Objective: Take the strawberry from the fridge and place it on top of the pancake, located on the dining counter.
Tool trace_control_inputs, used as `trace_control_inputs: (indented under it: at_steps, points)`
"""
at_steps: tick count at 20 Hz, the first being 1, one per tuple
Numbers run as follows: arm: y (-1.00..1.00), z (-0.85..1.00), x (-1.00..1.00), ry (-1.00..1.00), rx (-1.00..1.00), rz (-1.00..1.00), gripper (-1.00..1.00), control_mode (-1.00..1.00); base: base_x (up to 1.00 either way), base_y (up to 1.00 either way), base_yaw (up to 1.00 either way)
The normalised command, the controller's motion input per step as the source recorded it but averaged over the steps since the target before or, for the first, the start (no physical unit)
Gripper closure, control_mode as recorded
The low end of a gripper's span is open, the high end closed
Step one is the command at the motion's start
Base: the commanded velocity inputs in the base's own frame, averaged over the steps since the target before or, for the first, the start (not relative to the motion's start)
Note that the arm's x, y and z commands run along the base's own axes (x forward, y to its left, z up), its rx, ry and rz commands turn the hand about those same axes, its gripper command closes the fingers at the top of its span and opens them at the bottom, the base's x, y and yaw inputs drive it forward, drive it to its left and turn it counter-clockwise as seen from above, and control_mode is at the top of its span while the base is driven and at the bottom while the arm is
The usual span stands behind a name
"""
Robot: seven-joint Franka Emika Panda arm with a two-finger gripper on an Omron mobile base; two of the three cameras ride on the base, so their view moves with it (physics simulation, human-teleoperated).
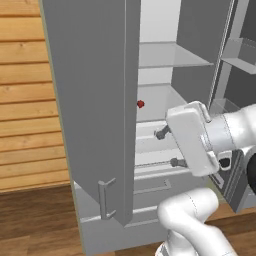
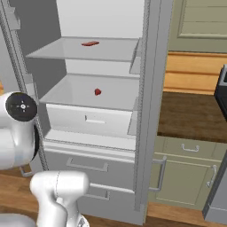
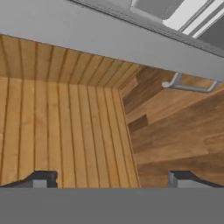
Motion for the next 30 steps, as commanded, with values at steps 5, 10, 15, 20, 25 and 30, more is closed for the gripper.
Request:
trace_control_inputs:
  at_steps: [5,10,15,20,25,30]
  points:
    - [-0.86,0.28,0.04,0.02,0.47,0.07,-1.00,-1.00,0.00,0.00,0.00]
    - [-0.18,0.04,0.58,0.03,0.12,0.00,-1.00,-1.00,0.00,0.00,0.00]
    - [0.00,-0.05,0.96,0.11,0.03,0.00,-1.00,-1.00,0.00,0.00,0.00]
    - [0.00,-0.17,0.96,0.03,0.00,0.02,-1.00,-1.00,0.00,0.00,0.00]
    - [0.24,-0.66,0.82,0.00,0.00,0.12,-1.00,-1.00,0.00,0.00,0.00]
    - [0.45,-0.62,0.57,0.00,0.00,0.17,-1.00,-1.00,0.00,0.00,0.00]
